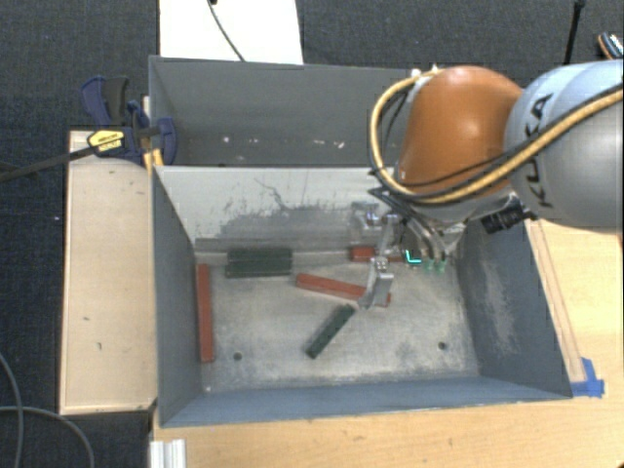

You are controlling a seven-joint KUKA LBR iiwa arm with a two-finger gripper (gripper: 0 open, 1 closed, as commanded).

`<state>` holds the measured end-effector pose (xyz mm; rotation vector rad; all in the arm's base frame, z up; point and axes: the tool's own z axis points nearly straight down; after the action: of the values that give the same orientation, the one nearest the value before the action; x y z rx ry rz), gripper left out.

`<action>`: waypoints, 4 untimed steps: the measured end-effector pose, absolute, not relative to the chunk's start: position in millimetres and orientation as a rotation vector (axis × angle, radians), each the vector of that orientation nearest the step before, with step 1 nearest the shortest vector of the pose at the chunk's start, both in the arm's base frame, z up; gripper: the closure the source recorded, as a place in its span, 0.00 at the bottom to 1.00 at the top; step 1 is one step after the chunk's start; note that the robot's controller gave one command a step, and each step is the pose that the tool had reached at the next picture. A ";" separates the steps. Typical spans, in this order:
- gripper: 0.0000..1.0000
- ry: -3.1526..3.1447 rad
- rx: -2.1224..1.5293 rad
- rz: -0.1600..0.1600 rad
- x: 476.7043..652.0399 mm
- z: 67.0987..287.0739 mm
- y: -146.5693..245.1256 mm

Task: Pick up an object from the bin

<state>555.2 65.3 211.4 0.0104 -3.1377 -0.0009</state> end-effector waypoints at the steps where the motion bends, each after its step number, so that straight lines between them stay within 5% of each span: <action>1: 0.00 -3.139 0.072 -0.002 537.1 67.7 81.6; 2: 0.00 -3.145 -0.009 -0.003 480.7 70.8 98.5; 3: 1.00 -3.144 -0.016 -0.002 481.6 70.3 97.4; 4: 0.00 -3.147 -0.019 -0.003 483.0 70.8 97.5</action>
Offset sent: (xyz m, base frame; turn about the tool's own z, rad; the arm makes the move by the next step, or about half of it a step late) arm -0.0174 0.0157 -0.1414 -0.0360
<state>483.0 97.5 70.8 -0.0194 -3.1469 -0.0028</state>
